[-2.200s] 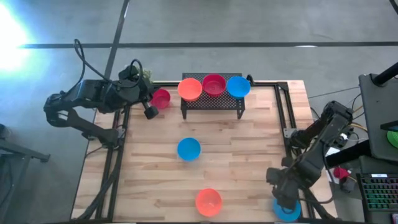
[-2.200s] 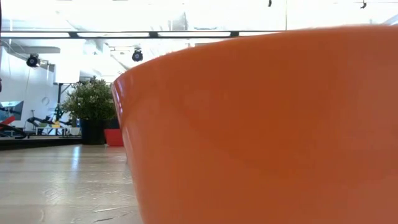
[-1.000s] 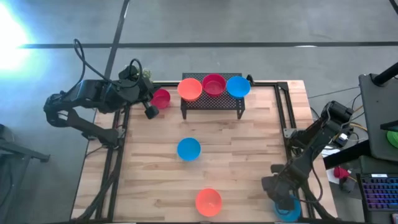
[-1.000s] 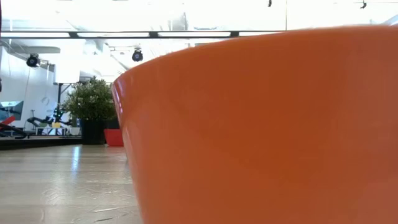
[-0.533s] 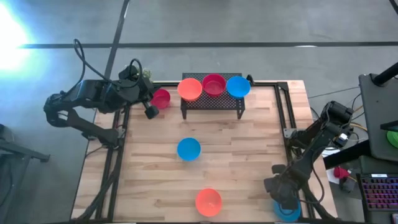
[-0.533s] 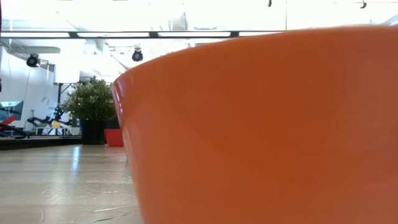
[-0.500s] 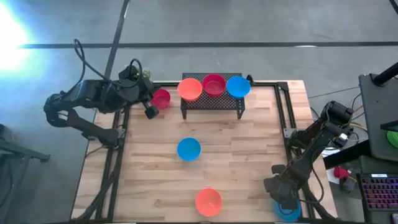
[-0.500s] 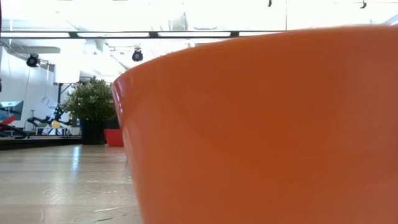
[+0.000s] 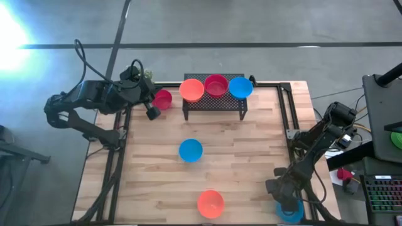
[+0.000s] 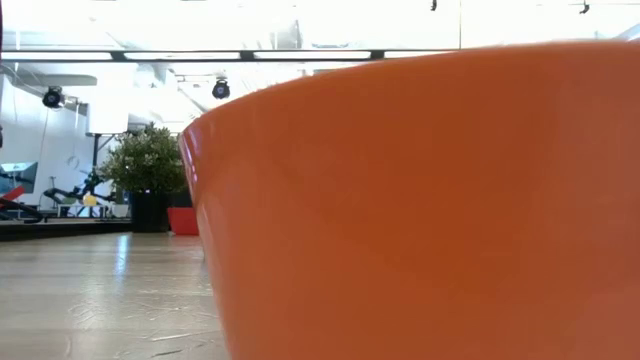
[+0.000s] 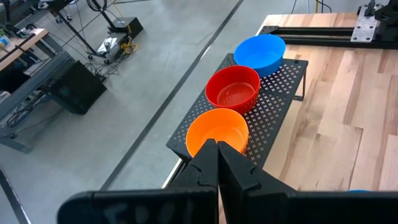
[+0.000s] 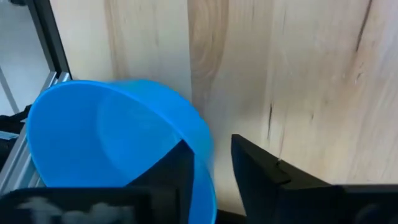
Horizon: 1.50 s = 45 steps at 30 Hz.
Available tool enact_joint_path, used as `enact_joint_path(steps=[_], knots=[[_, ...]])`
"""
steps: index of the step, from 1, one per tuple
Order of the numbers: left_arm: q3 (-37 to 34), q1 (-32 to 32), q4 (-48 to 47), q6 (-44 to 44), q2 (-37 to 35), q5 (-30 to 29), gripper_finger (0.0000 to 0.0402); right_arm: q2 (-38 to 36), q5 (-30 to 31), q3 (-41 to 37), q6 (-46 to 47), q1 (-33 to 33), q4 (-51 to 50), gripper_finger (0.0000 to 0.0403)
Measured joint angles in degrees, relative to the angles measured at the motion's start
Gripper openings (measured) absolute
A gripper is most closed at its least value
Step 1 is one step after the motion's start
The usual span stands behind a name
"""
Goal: Pick & Place Mini bowls
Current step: Stack the bottom blue bowl on top of the blue bowl on the shelf
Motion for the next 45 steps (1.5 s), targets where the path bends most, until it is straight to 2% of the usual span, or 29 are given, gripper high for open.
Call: enact_joint_path(steps=[7,17,28,32,38,45], knots=[[0.0,0.0,0.0,0.0,0.0,0.0,0.0000,0.0,0.0,-0.1,6.9,0.0,0.3,0.0015],[0.0,0.0,0.0,0.4,0.0,0.0,0.0000,-0.8,1.4,0.0,23.3,0.0,5.9,0.0008],[0.0,0.0,0.0,0.4,0.0,0.0,0.0000,-10.3,13.0,4.8,29.6,-3.5,5.1,0.0008],[-0.6,0.0,-0.1,0.5,0.0,0.0,0.0000,-14.6,18.0,7.2,28.9,-6.3,2.3,0.0008],[-0.7,0.0,-0.2,0.5,0.0,0.0,0.0000,-19.4,24.9,13.8,20.9,-12.6,-7.2,0.0008],[-0.8,0.0,-0.2,0.5,0.0,0.0,0.0000,-20.6,27.9,24.6,11.1,-23.9,-22.7,0.0008]])
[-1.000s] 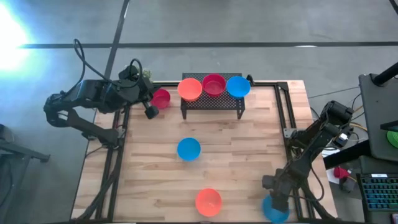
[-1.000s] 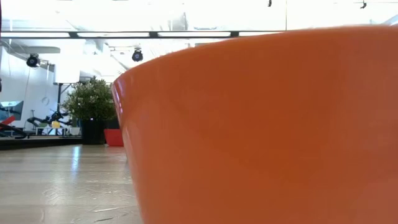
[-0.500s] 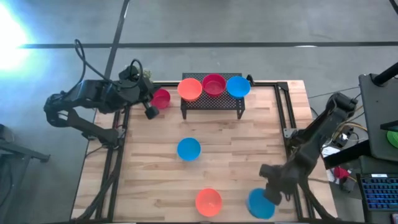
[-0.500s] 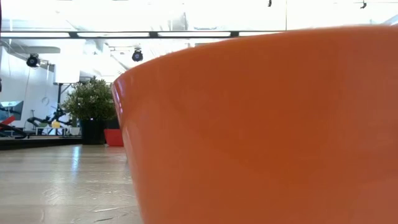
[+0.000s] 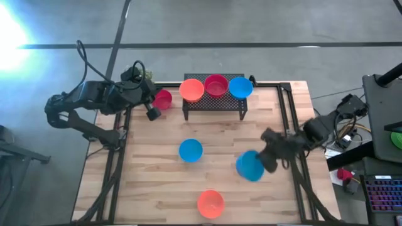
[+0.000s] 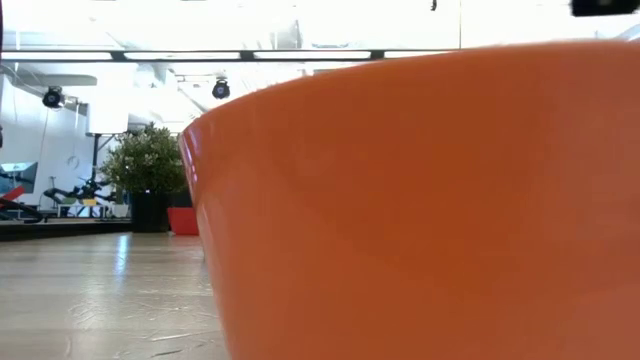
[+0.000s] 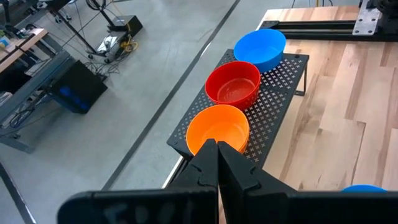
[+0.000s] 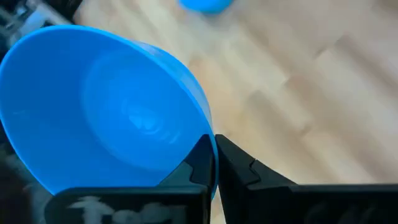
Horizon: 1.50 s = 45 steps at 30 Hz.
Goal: Pick & Place Mini bowls
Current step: Stack the bottom blue bowl on top of the blue bowl on the shelf
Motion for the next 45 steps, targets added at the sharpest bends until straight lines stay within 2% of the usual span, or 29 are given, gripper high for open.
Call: enact_joint_path(steps=[5,15,21,25,28,37,42,45], knots=[[0.0,0.0,0.0,0.0,0.0,0.0,0.0000,1.1,1.3,7.9,-9.5,-9.2,-6.0,0.0008],[0.0,0.0,0.5,0.0,0.0,0.0,0.0000,1.7,0.8,19.5,-18.9,-31.9,-12.7,0.0008],[0.0,0.0,0.5,0.0,0.0,0.0,0.0000,1.8,-3.3,22.3,-28.8,-45.5,-11.8,0.0008],[0.0,0.0,0.6,0.0,0.0,0.0,0.0000,1.8,-4.2,23.2,-33.3,-53.1,-11.7,0.0008],[0.0,0.0,0.9,0.0,0.0,0.0,0.0000,1.8,-7.1,23.6,-37.0,-58.4,-10.5,0.0008],[0.0,0.0,2.2,0.0,0.0,0.0,0.0000,4.7,-9.9,24.9,-46.2,-67.8,-4.7,0.0008],[0.0,0.0,3.3,-0.2,0.0,-0.1,0.0000,10.7,-10.4,28.1,-52.1,-70.5,-4.8,0.0008],[0.0,0.0,4.5,-0.3,0.0,-0.1,0.0000,15.5,-14.3,31.1,-54.4,-72.6,-6.4,0.0008]])
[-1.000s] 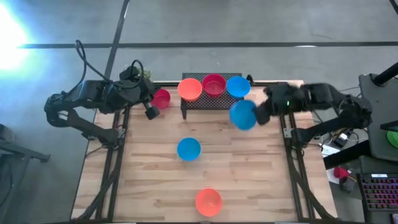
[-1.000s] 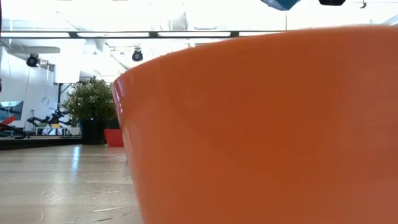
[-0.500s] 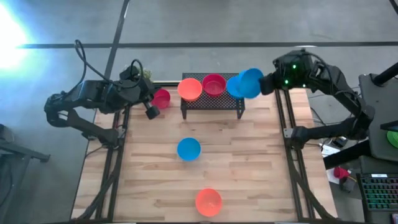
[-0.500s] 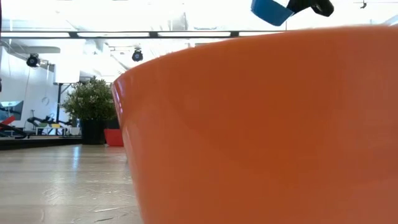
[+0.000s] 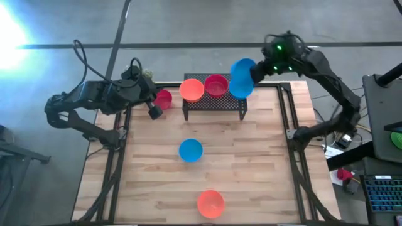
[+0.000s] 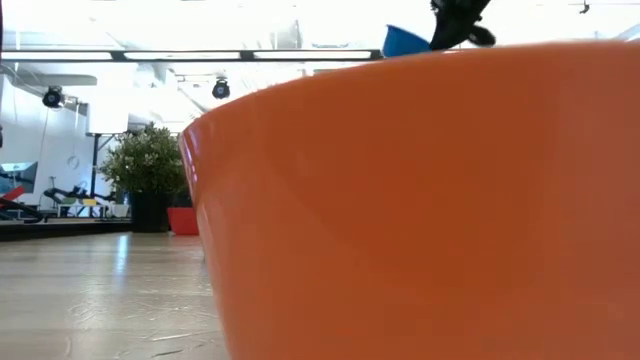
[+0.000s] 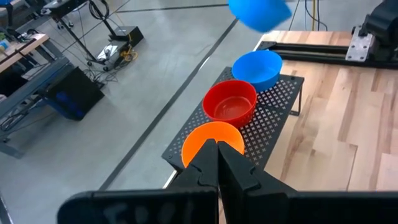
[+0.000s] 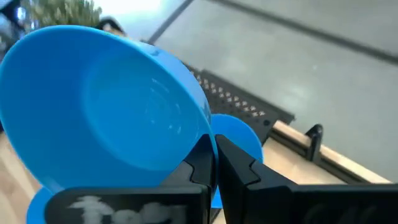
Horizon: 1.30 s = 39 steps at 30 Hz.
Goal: Pick & Place Mini bowls
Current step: Stack the bottom blue bowl on top of the blue bowl on the shelf
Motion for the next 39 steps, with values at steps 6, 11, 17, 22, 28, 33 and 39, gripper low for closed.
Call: enact_joint_path(steps=[6,11,17,22,28,33,39], knots=[[0.0,0.0,0.6,-0.1,0.0,0.0,0.0000,11.8,-3.0,9.6,-6.0,-4.2,-11.4,0.0008],[0.0,0.0,0.7,-0.2,0.0,0.0,0.0000,21.0,-2.6,18.7,-11.0,-6.4,-22.3,0.0008],[0.0,0.0,0.7,-0.5,0.0,-0.4,0.0000,29.1,-2.6,26.3,-15.5,-6.5,-27.3,0.0008],[0.0,0.0,0.7,-0.5,0.0,-0.4,0.0000,32.1,-2.6,28.6,-16.2,-6.5,-27.3,0.0008],[0.0,0.0,0.7,-0.6,0.0,-0.4,0.0000,31.4,-2.6,27.0,-16.2,-6.8,-27.3,0.0008],[0.0,0.0,0.7,-0.6,0.0,-0.4,0.0000,30.0,-2.5,25.3,-15.8,-6.9,-27.4,0.0008],[0.0,0.0,0.7,-0.6,0.0,-0.4,0.0000,30.4,-2.5,22.7,-16.1,-6.8,-27.4,0.0008]])
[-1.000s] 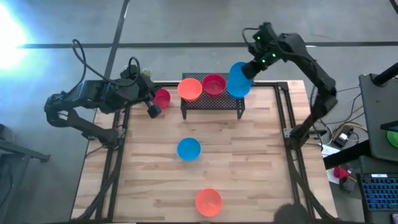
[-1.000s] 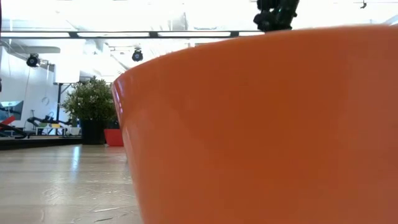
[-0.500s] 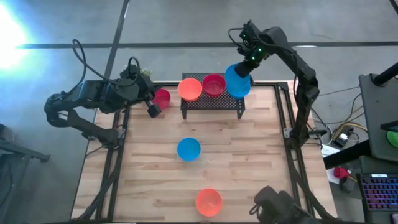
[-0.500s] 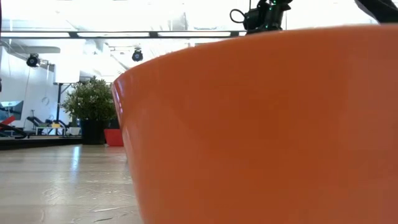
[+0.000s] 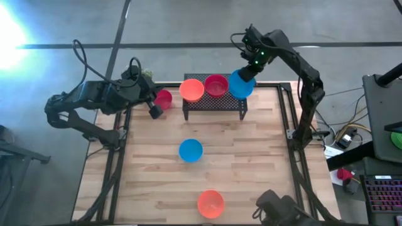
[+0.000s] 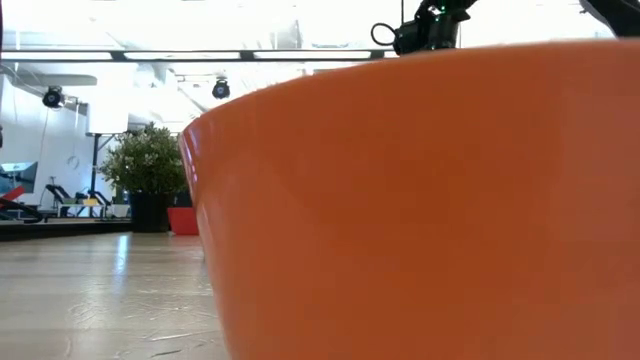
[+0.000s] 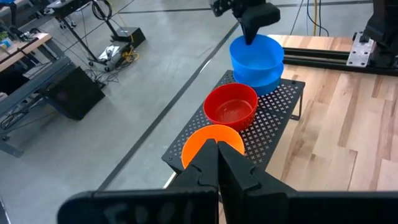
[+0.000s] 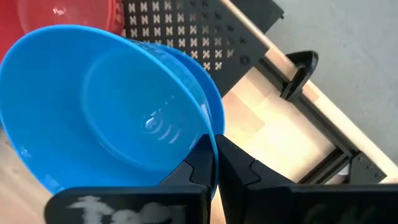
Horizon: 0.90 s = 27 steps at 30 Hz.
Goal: Pick & Place Mini bowls
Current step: Stack the bottom blue bowl on top of the blue bowl on the shelf
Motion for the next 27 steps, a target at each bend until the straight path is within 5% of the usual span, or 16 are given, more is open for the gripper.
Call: enact_joint_path(steps=[18,27], knots=[[0.0,0.0,0.0,-0.8,0.0,0.0,0.0000,0.0,2.9,-1.4,0.3,0.0,0.0,0.0010],[0.0,0.0,0.0,-1.0,0.0,0.0,0.0000,0.0,2.9,-1.4,-2.6,0.2,0.0,0.0072]])
